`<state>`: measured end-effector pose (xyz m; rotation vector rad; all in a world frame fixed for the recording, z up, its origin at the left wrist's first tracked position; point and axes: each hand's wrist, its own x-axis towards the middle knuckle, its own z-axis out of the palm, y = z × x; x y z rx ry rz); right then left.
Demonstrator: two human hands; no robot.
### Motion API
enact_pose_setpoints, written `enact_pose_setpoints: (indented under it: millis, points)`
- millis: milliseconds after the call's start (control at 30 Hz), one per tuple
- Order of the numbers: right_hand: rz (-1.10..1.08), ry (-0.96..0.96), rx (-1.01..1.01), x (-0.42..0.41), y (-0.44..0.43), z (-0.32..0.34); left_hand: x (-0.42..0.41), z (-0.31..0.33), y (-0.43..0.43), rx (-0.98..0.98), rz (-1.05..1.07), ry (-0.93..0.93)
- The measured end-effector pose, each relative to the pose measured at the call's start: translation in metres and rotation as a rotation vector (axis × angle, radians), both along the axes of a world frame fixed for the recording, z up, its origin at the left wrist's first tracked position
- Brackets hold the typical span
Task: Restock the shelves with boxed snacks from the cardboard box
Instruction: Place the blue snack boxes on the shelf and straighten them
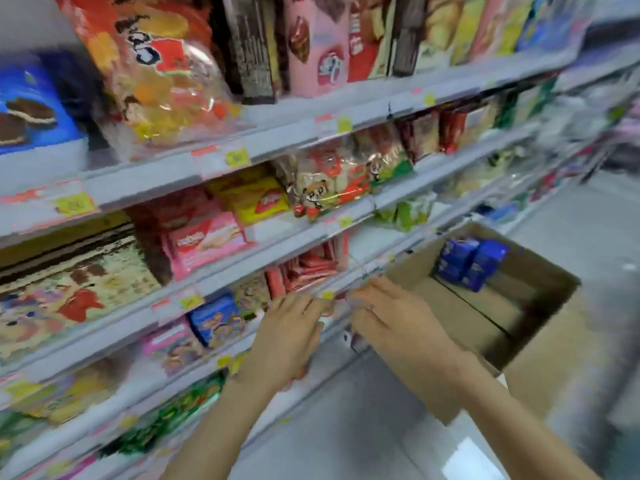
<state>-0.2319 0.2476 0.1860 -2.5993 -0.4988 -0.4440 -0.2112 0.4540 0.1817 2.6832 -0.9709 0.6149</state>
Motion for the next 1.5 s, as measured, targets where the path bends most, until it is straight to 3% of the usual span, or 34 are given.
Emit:
enact_pose_setpoints:
  millis: [300, 600, 1033, 1333, 1500]
  points:
    - [-0.356, 0.175, 0.047, -0.079, -0.218, -0.041, -0.004, -0.033, -0.218, 0.048, -0.239, 0.233]
    - [-0.484, 0.335, 0.078, -0.086, -0.351, -0.078, 0.01, -0.059, -0.339, 0.042, -0.374, 0.353]
    - [-0.395, 0.46, 0.006, 0.08, -0.465, -0.114, 0.166, -0.111, -0.488, 0.167, -0.278, 0.532]
    - [-0.336, 0.634, -0.013, 0.173, -0.552, -0.18, 0.258, -0.164, -0.578, 0.359, -0.253, 0.566]
    - [-0.277, 0.702, -0.04, 0.232, -0.599, -0.226, 0.303, -0.201, -0.614, 0.447, -0.116, 0.62]
